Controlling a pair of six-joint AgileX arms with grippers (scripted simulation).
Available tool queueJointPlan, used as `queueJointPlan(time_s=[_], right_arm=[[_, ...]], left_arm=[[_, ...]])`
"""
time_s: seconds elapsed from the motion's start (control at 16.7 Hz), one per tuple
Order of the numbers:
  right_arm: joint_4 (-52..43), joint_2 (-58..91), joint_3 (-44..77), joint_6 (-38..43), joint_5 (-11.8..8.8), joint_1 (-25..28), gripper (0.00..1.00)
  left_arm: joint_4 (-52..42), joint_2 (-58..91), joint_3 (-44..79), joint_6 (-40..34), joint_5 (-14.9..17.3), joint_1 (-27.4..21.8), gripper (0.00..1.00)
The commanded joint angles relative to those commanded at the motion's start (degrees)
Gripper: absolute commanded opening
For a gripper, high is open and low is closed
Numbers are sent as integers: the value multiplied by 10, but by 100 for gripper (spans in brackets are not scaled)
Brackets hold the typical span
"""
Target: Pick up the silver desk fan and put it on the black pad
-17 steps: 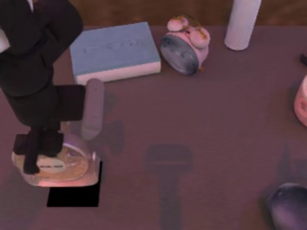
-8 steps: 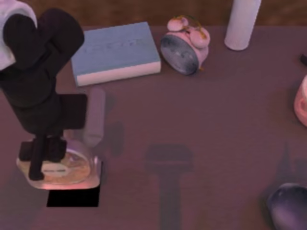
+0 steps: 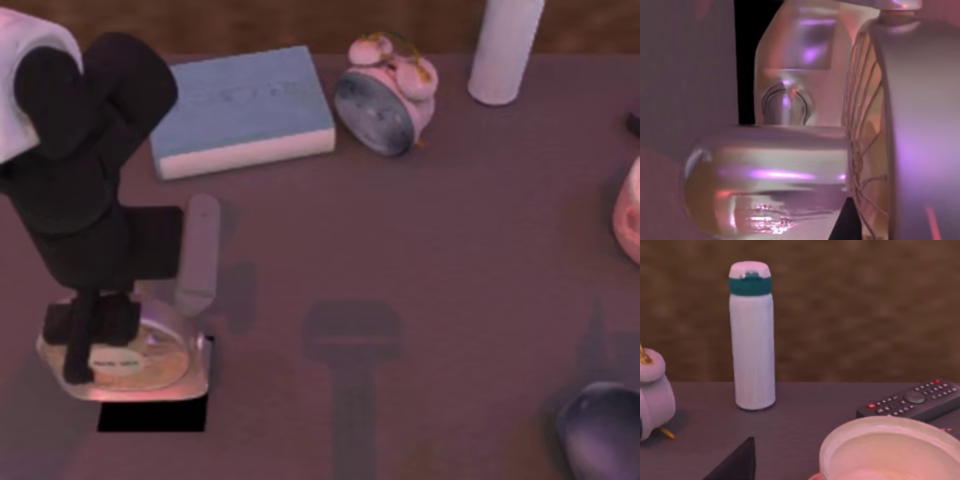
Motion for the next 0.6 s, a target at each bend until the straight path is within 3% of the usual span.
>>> queueJointPlan(time_s=[0.6], right_arm=[[0,0,0,0,0,0,100]], left_arm=[[0,0,0,0,0,0,90]])
